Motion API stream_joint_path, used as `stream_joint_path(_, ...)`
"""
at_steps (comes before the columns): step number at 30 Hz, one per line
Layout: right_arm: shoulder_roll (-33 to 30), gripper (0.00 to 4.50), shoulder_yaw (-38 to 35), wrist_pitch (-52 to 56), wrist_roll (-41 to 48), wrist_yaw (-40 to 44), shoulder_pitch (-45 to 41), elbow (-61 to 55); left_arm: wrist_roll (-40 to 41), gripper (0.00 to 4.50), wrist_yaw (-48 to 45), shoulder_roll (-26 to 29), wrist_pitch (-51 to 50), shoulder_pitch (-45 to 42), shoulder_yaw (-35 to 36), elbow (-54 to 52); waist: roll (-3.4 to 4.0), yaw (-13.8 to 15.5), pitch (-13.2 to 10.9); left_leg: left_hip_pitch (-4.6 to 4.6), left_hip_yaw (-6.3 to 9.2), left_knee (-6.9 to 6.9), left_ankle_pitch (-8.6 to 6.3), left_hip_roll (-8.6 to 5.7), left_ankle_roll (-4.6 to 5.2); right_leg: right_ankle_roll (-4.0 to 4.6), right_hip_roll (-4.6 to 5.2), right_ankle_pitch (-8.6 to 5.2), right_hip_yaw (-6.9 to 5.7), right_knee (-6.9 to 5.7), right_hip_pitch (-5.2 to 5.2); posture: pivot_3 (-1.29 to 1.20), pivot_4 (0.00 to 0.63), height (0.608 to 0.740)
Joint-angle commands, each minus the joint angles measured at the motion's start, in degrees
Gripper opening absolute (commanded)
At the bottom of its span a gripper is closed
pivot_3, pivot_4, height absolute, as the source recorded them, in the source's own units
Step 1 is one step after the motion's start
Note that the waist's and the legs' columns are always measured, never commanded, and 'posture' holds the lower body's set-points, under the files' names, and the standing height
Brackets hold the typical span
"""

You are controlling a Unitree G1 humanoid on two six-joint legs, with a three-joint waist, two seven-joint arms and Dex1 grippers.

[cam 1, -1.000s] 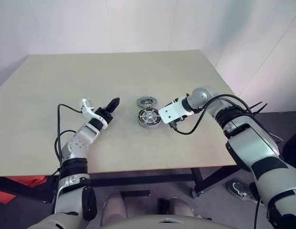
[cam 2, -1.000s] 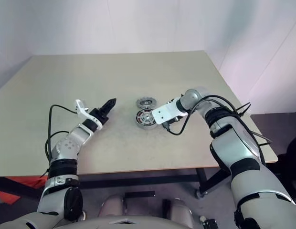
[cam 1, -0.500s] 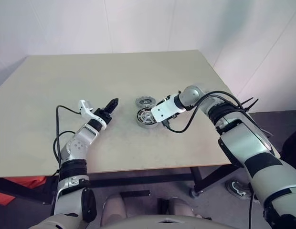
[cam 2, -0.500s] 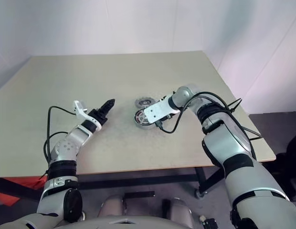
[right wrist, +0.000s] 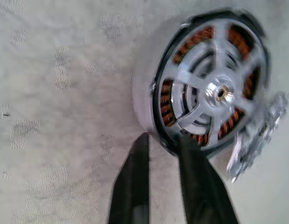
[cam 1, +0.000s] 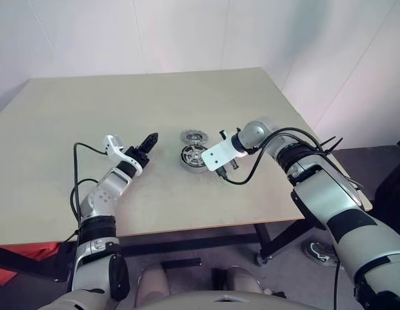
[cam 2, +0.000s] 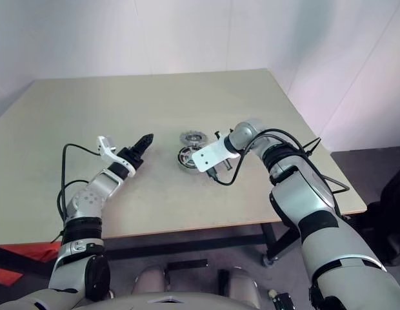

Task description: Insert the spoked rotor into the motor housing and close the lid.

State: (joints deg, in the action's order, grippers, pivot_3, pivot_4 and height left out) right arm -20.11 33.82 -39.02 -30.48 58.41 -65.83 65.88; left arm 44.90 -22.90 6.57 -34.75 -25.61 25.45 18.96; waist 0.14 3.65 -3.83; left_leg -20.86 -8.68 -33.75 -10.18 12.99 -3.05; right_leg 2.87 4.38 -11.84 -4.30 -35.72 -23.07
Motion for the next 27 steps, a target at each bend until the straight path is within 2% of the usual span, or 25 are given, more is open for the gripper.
stream_joint_path(1, 0.4, 0.02, -1.2, 0.6, 0.7, -0.8, -0.4, 0.1, 0.2, 3.93, -0.1, 0.5, 1.0, -0.9, -0.1, -1.4, 0.01, 0.1, 0.0, 0.01, 0.00, -0.01, 0.00, 0.01, 0.00, 0.03, -0.01, 0.02, 0.00, -0.01, -0.01, 0.00, 0.000, 0.740)
stream_joint_path(6, 0.2, 0.02, -2.7, 1.5, 2.3, -0.9, -0.4, -1.1, -0.1, 3.93, -0.1, 0.4, 1.2, -1.1, -0.4, -1.0, 0.01, 0.3, 0.0, -0.08, 0.01, -0.16, 0.00, 0.02, 0.00, 0.04, 0.00, 0.03, -0.01, 0.00, -0.01, 0.00, 0.000, 0.740)
stream_joint_path(9, 0.3, 0.02, -5.6, 4.2, 6.0, 2.4, 0.1, -3.0, -0.3, 3.93, -0.2, 0.3, 1.5, -1.1, -0.6, -0.5, 0.02, 0.3, 0.0, -0.11, 0.01, -0.17, 0.00, 0.03, 0.01, 0.04, 0.00, 0.03, -0.01, 0.00, -0.03, 0.00, 0.000, 0.740)
stream_joint_path(12, 1.8, 0.02, -10.4, 14.8, 12.8, 8.7, 1.3, -8.3, -0.4, 3.93, -0.3, 0.2, 1.6, -1.0, -0.7, -0.3, 0.03, 0.2, 0.0, -0.21, 0.01, -0.17, -0.01, 0.05, 0.02, 0.04, -0.02, 0.04, -0.03, 0.00, -0.11, 0.00, 0.000, 0.740)
stream_joint_path(15, 3.4, 0.02, -14.1, 31.3, 18.1, 12.9, 3.3, -18.4, -0.5, 3.93, -0.2, 0.2, 1.8, -0.9, -0.8, -0.1, 0.03, 0.3, 0.0, -0.33, 0.00, -0.17, -0.02, 0.13, 0.04, 0.05, -0.09, 0.04, -0.04, 0.01, -0.22, 0.00, 0.000, 0.740)
stream_joint_path(21, 5.4, 0.02, -15.3, 60.3, 22.7, 15.4, 7.7, -38.2, -0.7, 3.93, 0.0, 0.4, 1.7, -0.7, -0.7, -0.3, 0.04, 1.1, 0.0, -0.35, 0.00, -0.17, -0.02, 0.21, 0.03, 0.08, -0.12, 0.02, -0.09, 0.05, -0.21, 0.00, 0.000, 0.740)
stream_joint_path(27, 5.4, 0.02, -12.4, 72.7, 24.2, 15.1, 11.9, -48.0, -0.5, 3.93, 0.1, 2.0, 2.0, -0.2, 0.6, -0.9, 0.04, 2.3, 0.0, -0.26, 0.01, -0.16, 0.01, 0.21, -0.04, 0.07, -0.12, 0.02, -0.09, 0.04, -0.14, 0.00, 0.000, 0.740)
